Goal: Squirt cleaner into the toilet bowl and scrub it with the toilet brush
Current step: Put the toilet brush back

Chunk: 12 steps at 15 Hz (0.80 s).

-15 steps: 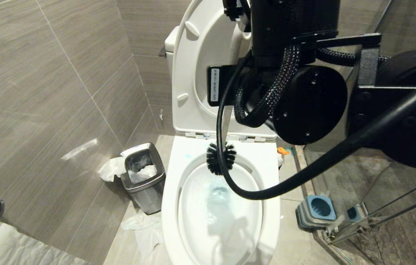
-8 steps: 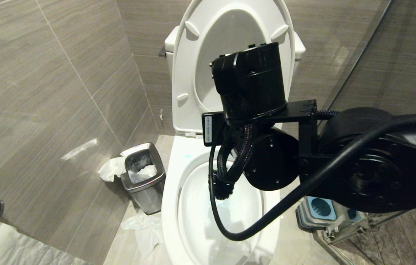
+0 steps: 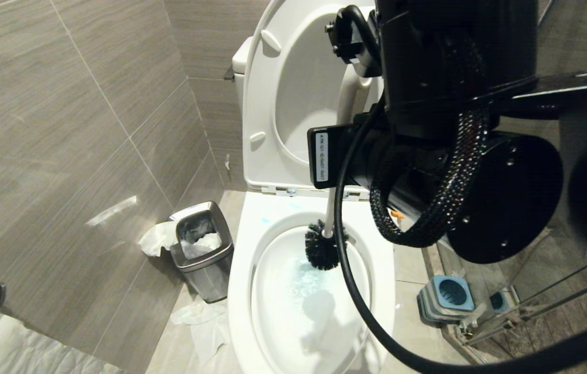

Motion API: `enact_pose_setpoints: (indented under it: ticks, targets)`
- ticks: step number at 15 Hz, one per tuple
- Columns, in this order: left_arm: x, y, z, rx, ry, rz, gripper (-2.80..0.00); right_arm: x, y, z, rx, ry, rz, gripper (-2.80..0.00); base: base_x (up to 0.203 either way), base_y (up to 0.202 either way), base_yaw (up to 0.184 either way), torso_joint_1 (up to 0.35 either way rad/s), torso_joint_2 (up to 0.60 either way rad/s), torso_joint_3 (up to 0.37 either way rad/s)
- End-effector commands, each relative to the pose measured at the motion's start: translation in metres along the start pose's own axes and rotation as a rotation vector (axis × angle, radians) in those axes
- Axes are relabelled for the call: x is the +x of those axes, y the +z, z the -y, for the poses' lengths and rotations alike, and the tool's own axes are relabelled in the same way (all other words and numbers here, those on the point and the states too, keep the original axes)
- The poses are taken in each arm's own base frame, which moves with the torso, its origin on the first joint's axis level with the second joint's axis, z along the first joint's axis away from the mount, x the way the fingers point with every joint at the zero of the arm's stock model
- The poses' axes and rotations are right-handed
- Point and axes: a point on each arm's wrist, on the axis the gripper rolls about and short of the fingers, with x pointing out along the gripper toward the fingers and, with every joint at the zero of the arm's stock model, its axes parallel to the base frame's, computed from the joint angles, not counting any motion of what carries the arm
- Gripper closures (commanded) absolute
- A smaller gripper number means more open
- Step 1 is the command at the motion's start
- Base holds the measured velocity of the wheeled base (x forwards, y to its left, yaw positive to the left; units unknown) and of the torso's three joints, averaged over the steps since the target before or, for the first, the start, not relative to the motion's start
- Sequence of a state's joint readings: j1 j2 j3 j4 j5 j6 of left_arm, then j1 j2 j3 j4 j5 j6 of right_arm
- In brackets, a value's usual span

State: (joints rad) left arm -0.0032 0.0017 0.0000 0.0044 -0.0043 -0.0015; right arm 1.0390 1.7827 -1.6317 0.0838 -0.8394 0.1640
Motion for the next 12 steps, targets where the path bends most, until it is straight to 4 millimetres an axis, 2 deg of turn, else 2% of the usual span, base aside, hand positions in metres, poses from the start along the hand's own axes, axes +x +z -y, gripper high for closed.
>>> enact_pose_setpoints:
  ticks: [1, 5, 7, 9, 12]
  targets:
    - [0.000, 0.000, 0.000, 0.000, 0.000, -0.002, 0.00, -0.004, 0.003, 0.002, 0.001, 0.000, 0.003, 0.00, 0.000, 0.000, 0.000, 0.000, 0.00, 0.000]
    - [0.000, 0.000, 0.000, 0.000, 0.000, -0.002, 0.00, 0.015, -0.011, -0.017, -0.051, -0.007, -0.021, 0.00, 0.000, 0.000, 0.000, 0.000, 0.00, 0.000]
    - [0.000, 0.000, 0.000, 0.000, 0.000, -0.002, 0.00, 0.022, -0.006, -0.023, -0.046, -0.008, -0.008, 0.00, 0.000, 0.000, 0.000, 0.000, 0.00, 0.000]
    - [0.000, 0.000, 0.000, 0.000, 0.000, -0.002, 0.00, 0.032, 0.004, -0.011, -0.054, -0.046, 0.011, 0.00, 0.000, 0.000, 0.000, 0.000, 0.00, 0.000]
    - [0.000, 0.000, 0.000, 0.000, 0.000, -0.002, 0.00, 0.038, 0.032, 0.024, -0.083, -0.091, 0.060, 0.00, 0.000, 0.000, 0.000, 0.000, 0.00, 0.000]
